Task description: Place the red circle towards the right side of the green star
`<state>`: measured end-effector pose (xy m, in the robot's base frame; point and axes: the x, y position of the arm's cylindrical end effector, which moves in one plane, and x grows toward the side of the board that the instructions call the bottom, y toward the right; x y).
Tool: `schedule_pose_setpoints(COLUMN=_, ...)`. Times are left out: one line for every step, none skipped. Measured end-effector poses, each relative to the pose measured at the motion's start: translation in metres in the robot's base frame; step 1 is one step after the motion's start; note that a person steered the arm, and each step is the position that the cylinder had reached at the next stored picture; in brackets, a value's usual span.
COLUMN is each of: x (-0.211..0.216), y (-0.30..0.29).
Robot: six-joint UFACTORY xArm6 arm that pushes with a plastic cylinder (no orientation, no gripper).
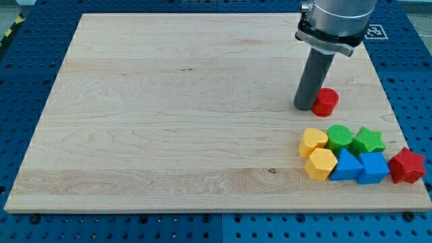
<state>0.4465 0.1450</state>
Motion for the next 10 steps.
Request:
schedule_pose_setpoints(x=-0.010, y=0.000)
schedule_pose_setpoints(x=-0.010, y=0.015)
schedule_pose_setpoints(x=-0.010, y=0.017)
schedule_pose_setpoints(x=-0.010, y=0.019)
schedule_pose_setpoints(x=-0.010, y=0.035)
schedule_pose_setpoints(x=-0.010, y=0.052)
schedule_pose_setpoints(x=-0.008, y=0.073)
schedule_pose_setpoints(x=-0.001, y=0.086)
schedule_pose_setpoints(x=-0.001, y=0.086)
schedule_pose_setpoints(x=0.001, y=0.079)
